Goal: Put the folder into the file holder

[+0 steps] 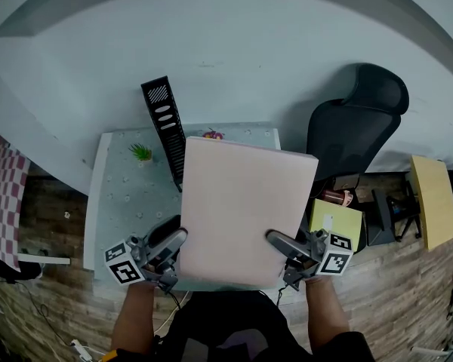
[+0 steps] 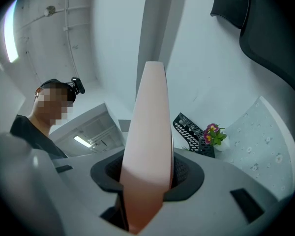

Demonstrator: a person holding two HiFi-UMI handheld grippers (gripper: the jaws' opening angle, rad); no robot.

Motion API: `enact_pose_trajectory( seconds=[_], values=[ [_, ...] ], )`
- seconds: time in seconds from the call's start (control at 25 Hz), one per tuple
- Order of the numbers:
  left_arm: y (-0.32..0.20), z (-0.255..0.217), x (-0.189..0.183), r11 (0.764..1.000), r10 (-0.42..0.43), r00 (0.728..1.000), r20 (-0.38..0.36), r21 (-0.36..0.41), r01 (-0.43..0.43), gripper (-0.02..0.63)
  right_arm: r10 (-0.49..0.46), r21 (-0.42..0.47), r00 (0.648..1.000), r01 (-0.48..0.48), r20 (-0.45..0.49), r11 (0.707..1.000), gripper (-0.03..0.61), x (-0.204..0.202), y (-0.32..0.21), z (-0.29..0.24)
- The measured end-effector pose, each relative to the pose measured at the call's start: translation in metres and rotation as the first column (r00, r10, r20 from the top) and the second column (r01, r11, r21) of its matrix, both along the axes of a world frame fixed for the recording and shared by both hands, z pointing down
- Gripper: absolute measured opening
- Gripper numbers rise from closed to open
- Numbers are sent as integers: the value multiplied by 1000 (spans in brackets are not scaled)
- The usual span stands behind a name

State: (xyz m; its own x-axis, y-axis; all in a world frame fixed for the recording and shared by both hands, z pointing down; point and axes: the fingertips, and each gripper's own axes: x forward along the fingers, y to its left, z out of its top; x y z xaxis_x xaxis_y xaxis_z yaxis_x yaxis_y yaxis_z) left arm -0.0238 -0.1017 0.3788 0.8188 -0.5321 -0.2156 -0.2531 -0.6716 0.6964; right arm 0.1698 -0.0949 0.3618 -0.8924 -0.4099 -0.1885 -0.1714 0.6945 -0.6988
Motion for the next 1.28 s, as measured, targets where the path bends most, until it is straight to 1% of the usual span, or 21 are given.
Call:
enact_pose_trajectory(
  seconds=[0.08, 0.2, 0.36, 0.48, 0.56, 0.64, 0.72, 0.8, 0.88, 1.0, 1.08, 1.16, 1.2, 1.28],
  values=[
    [-6, -5, -16, 998, -61, 998, 21, 15, 61, 198, 29, 10, 1000, -29, 1, 1000, 176, 4, -8, -7],
    [-12, -7, -36, 989, -145, 984, 102, 43, 141, 199, 93, 54, 995, -91, -30, 994, 173, 5, -25, -19],
    [-20, -6, -58, 966, -258, 944, 204, 55, 252, 199, 193, 156, 975, -174, -113, 972, 172, -9, -47, -38],
    [-22, -2, -73, 944, -329, 903, 275, 56, 327, 199, 265, 229, 949, -223, -172, 948, 173, -28, -63, -48],
    [-24, 1, -84, 923, -377, 864, 335, 58, 380, 199, 311, 270, 929, -252, -202, 929, 173, -41, -73, -53],
    [-27, 5, -99, 895, -429, 806, 408, 71, 440, 196, 353, 308, 909, -278, -223, 910, 173, -54, -81, -59],
    [-30, 6, -112, 869, -470, 747, 470, 100, 484, 181, 389, 350, 889, -295, -240, 889, 172, -67, -88, -64],
    [-32, 2, -120, 854, -496, 702, 512, 138, 502, 178, 423, 393, 868, -305, -260, 868, 172, -80, -95, -67],
    [-34, -1, -127, 840, -514, 657, 551, 169, 515, 176, 462, 436, 840, -315, -285, 843, 172, -92, -101, -69],
    [-37, -5, -139, 813, -544, 572, 613, 217, 541, 166, 519, 496, 798, -331, -306, 802, 172, -110, -108, -71],
    [-39, -9, -144, 795, -565, 524, 638, 250, 553, 156, 554, 533, 775, -343, -305, 773, 172, -120, -113, -74],
    [-41, -13, -147, 783, -579, 489, 652, 276, 557, 155, 590, 562, 750, -362, -298, 744, 172, -126, -118, -78],
    [-43, -13, -148, 779, -582, 478, 658, 284, 558, 155, 607, 571, 738, -374, -293, 731, 172, -129, -122, -80],
    [-48, -11, -151, 776, -582, 465, 667, 285, 563, 155, 635, 581, 719, -398, -283, 710, 172, -133, -130, -82]
  ],
)
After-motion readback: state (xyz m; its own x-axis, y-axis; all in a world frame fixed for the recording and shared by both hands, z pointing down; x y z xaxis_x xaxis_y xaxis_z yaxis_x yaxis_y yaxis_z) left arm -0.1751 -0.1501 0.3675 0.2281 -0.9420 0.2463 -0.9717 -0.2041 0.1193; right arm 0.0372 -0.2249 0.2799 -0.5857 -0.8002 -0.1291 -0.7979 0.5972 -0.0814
